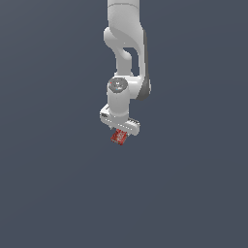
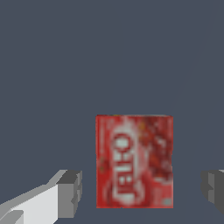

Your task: Pick up the object and move it to a goal position.

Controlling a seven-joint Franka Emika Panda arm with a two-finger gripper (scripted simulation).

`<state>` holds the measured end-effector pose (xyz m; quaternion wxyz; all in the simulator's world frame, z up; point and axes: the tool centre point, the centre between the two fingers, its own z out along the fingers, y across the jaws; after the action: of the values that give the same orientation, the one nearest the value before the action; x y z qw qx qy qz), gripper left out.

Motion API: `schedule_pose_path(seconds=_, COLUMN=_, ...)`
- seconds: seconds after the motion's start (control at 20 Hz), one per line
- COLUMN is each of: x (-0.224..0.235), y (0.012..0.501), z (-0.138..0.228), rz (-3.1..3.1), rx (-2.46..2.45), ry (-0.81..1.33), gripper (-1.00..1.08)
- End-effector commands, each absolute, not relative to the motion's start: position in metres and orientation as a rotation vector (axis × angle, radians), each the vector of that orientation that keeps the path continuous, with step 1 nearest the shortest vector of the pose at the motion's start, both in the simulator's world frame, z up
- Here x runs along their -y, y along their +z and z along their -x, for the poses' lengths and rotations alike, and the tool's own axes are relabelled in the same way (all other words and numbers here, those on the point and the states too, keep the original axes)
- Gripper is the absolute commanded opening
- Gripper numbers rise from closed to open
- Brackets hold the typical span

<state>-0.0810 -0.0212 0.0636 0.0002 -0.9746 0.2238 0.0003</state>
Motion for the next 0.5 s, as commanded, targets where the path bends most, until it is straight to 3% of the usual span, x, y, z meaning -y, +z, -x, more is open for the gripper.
schedule_pose_path(seconds=0.0, x=0.021, y=0.059, z=0.081, rz=3.061, rx=-0.704, ry=0.002, gripper=1.0)
schedule_pose_path(seconds=0.45, x=0.022, y=0.022, z=0.083, rz=3.06, rx=-0.71, ry=0.0, gripper=1.0)
